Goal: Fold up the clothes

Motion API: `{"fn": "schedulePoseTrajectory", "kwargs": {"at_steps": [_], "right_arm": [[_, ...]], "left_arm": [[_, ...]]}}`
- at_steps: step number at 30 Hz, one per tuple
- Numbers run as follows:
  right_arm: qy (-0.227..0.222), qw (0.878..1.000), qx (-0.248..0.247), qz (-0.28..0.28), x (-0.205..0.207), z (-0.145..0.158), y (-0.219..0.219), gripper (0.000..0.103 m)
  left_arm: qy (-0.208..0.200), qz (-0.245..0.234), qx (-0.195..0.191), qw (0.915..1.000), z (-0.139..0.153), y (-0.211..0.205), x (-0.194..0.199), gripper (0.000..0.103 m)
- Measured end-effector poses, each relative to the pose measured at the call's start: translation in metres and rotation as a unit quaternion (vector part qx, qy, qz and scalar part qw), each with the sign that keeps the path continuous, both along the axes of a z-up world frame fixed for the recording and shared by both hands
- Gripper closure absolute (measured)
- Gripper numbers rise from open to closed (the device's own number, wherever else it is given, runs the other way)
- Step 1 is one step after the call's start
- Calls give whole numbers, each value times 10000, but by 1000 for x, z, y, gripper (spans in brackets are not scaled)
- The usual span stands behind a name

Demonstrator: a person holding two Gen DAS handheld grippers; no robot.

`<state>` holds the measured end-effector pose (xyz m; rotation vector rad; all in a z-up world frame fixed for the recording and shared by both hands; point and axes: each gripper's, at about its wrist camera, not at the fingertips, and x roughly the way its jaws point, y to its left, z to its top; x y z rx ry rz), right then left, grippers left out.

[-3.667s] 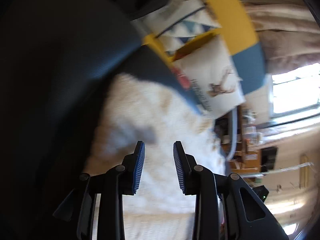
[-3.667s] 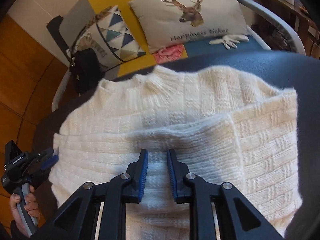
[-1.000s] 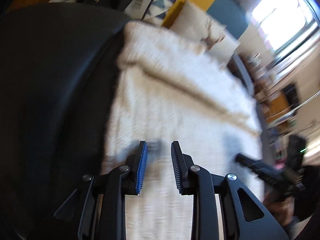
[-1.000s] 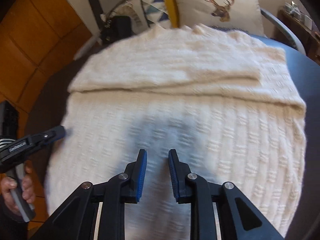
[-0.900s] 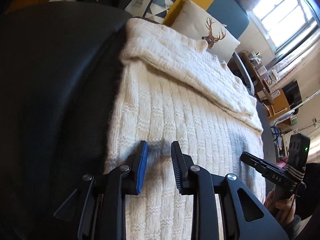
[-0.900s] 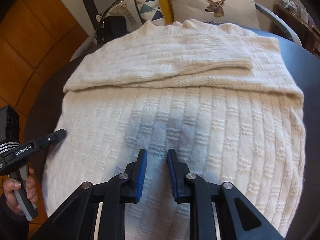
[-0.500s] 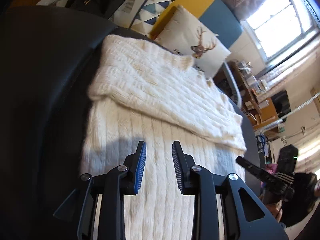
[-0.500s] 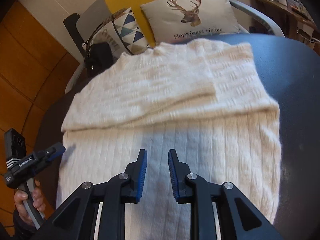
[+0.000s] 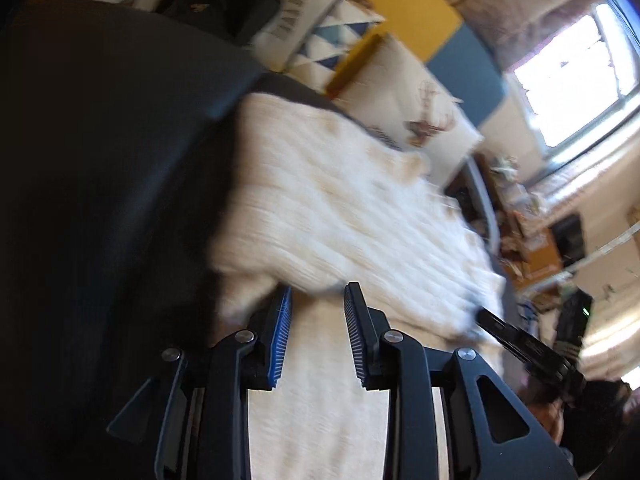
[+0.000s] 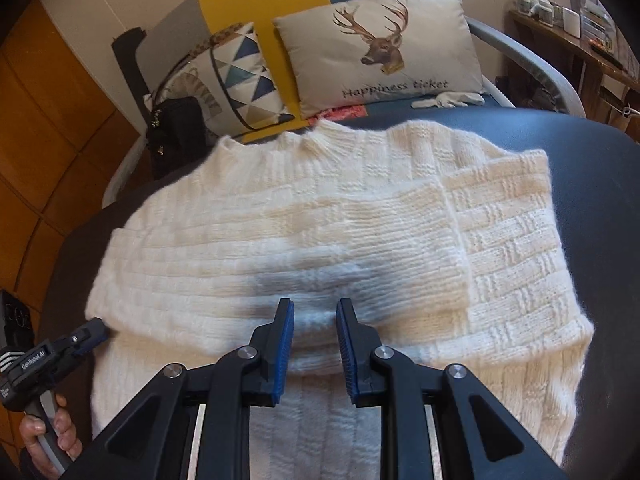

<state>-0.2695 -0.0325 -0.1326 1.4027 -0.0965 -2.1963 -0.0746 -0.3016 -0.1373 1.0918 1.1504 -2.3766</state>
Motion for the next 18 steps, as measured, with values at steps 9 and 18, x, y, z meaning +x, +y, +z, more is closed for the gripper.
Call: {"fn": "schedulePoseTrajectory", "kwargs": {"at_steps": [9, 18], "right_arm": [[-279, 9985, -454, -84, -8, -8, 14, 84], [-1027, 9685, -2049, -977, 9, -1, 79, 79]], "left_arm": [[168, 327, 58, 9993, -3, -5, 19, 74], [675, -149, 120, 9975, 30, 15, 16, 69]]}}
